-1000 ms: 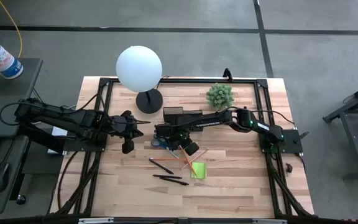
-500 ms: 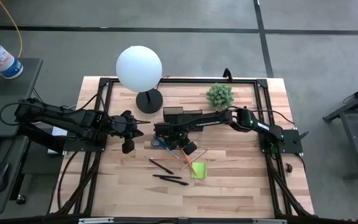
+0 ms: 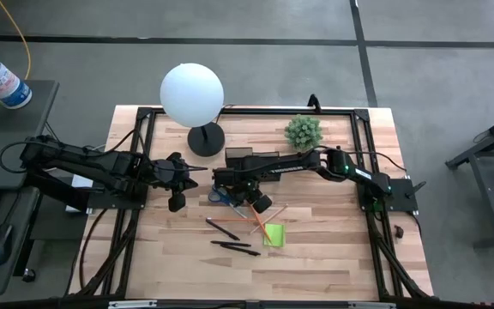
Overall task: Pick and place office supplies into organizer
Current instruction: Put the blue eraser into the desk organizer
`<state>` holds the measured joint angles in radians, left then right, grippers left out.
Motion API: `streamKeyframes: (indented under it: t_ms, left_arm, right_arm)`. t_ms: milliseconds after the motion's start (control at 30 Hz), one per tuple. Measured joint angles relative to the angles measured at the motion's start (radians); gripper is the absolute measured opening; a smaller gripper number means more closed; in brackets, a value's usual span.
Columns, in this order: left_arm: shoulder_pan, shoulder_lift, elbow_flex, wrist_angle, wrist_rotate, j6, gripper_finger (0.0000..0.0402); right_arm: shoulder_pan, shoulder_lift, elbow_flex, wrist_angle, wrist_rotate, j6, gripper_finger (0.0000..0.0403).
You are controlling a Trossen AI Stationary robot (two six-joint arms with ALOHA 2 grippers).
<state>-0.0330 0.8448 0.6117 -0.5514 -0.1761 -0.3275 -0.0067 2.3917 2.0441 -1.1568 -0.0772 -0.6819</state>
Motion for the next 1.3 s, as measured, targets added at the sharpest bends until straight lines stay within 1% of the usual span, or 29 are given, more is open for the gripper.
streamKeyframes:
  t_ms: [133, 700, 800, 900, 1000, 1133, 1300]
  left_arm:
    - [0.0, 0.0, 0.0, 0.0, 0.0, 0.0, 0.0001]
    - [0.0, 0.0, 0.0, -0.002, 0.0, 0.0, 0.0001]
    - [0.0, 0.0, 0.0, -0.002, 0.0, 0.0, 0.0001]
    - [0.0, 0.0, 0.0, -0.002, 0.0, 0.0, 0.0001]
    - [0.0, 0.0, 0.0, -0.002, 0.0, 0.0, 0.0001]
    - [0.0, 0.0, 0.0, -0.002, 0.0, 0.0, 0.0001]
    - [0.0, 0.0, 0.0, -0.004, 0.0, 0.0, 0.0001]
  right_arm:
    - [-0.001, 0.0, 0.0, 0.0, 0.007, 0.0, 0.0109]
    - [-0.002, -0.001, 0.002, -0.013, -0.027, 0.023, 0.0109]
    - [0.006, -0.001, 0.025, -0.028, 0.004, 0.044, 0.012]
    - [0.01, -0.002, 0.063, -0.041, -0.031, 0.058, 0.0132]
    - [0.025, -0.002, 0.089, -0.062, 0.017, 0.056, 0.0134]
    - [0.047, -0.003, 0.116, -0.077, 0.052, 0.068, 0.012]
    - [0.065, -0.003, 0.116, -0.071, 0.018, 0.117, 0.0097]
